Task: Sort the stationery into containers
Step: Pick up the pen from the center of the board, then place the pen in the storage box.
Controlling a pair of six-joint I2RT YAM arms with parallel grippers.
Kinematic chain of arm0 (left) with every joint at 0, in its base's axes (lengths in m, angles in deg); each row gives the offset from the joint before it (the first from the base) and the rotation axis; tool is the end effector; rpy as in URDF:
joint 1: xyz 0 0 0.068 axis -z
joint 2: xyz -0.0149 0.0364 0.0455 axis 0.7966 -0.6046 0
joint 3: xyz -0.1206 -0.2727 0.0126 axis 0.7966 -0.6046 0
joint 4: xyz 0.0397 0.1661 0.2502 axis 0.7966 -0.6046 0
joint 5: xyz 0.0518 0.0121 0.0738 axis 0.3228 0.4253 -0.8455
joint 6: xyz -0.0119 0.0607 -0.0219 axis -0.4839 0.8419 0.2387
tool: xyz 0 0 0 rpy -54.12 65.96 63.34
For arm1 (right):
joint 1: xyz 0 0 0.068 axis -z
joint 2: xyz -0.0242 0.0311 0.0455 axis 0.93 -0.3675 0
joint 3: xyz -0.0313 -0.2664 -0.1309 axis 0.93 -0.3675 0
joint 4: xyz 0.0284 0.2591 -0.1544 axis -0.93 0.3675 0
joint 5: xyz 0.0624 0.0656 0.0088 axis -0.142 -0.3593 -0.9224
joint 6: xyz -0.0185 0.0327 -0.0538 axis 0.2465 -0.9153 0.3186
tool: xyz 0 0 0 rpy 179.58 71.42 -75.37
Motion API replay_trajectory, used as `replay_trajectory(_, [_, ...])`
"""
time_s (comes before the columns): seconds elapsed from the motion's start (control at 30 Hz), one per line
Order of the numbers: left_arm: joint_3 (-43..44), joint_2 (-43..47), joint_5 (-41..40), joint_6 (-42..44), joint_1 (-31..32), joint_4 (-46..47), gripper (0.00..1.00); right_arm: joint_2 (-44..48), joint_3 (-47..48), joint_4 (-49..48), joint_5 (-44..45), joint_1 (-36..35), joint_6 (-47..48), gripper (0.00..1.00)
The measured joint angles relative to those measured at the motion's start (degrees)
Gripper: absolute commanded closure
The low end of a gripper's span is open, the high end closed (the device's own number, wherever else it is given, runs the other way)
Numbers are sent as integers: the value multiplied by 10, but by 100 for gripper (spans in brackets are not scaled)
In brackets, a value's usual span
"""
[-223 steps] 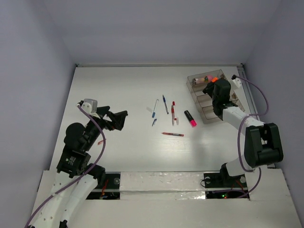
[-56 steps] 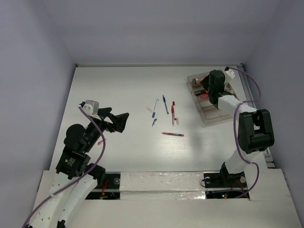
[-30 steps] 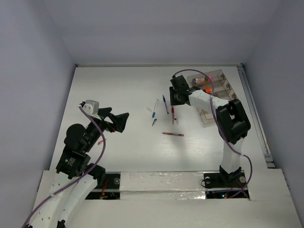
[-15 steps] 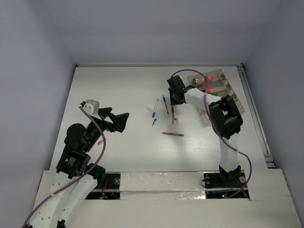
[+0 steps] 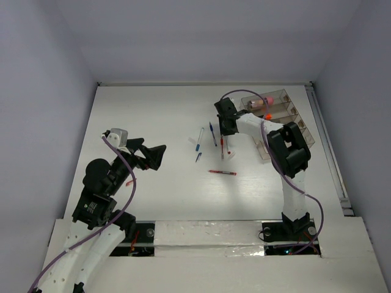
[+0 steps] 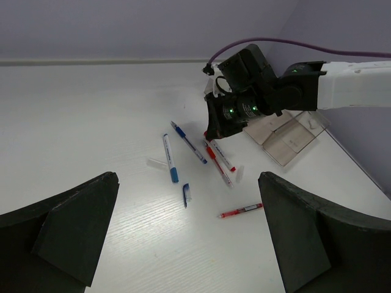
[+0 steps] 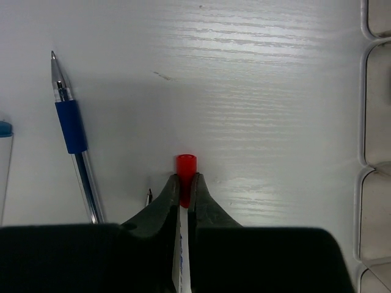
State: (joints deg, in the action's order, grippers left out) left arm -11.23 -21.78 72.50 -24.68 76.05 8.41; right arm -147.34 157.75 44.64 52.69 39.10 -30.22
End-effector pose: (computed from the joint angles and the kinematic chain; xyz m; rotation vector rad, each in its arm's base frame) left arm 0.1314 -0.0654 0.3742 0.2368 1.4531 -0.6604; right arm 0.4525 0.2358 0.1540 -0.1490 2.4889 -0.0768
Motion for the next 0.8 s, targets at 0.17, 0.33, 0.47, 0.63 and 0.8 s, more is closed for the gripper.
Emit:
replay_trajectory(0.17, [0, 0, 0, 0, 0, 0, 1, 0, 4, 0, 2, 0, -5, 100])
replay_trajectory(0.33, [0, 0, 2, 0, 0, 0, 1, 2, 5, -22, -5, 8, -34, 100])
replay_trajectory(0.47, [0, 0, 2, 0, 0, 0, 1, 37, -11, -66, -10, 21, -70, 100])
replay_trajectory(0.63, [0, 1, 2, 0, 0, 0, 1, 172, -100, -154, -16, 71, -114, 100])
replay_trajectory(0.8, [0, 1, 2, 0, 0, 0, 1, 333, -237, -269, 13, 185, -161, 100])
